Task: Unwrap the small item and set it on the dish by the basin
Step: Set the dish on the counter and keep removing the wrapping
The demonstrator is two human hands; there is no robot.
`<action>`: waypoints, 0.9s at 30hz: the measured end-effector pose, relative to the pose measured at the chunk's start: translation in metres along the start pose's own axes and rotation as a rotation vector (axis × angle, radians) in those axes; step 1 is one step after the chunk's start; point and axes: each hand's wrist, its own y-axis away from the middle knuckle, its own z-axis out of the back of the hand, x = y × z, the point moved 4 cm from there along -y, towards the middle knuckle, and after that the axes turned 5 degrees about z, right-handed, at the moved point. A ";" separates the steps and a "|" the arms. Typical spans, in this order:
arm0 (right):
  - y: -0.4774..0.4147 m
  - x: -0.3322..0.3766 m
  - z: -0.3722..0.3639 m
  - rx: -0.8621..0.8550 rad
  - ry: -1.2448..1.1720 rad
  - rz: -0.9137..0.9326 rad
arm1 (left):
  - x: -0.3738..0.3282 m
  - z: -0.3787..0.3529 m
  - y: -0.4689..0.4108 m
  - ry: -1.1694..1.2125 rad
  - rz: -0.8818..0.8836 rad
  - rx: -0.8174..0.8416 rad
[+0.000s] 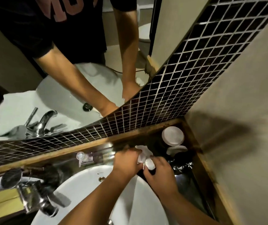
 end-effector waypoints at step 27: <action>0.045 0.002 0.022 -0.081 -0.024 0.060 | -0.009 0.013 0.053 0.082 0.009 -0.029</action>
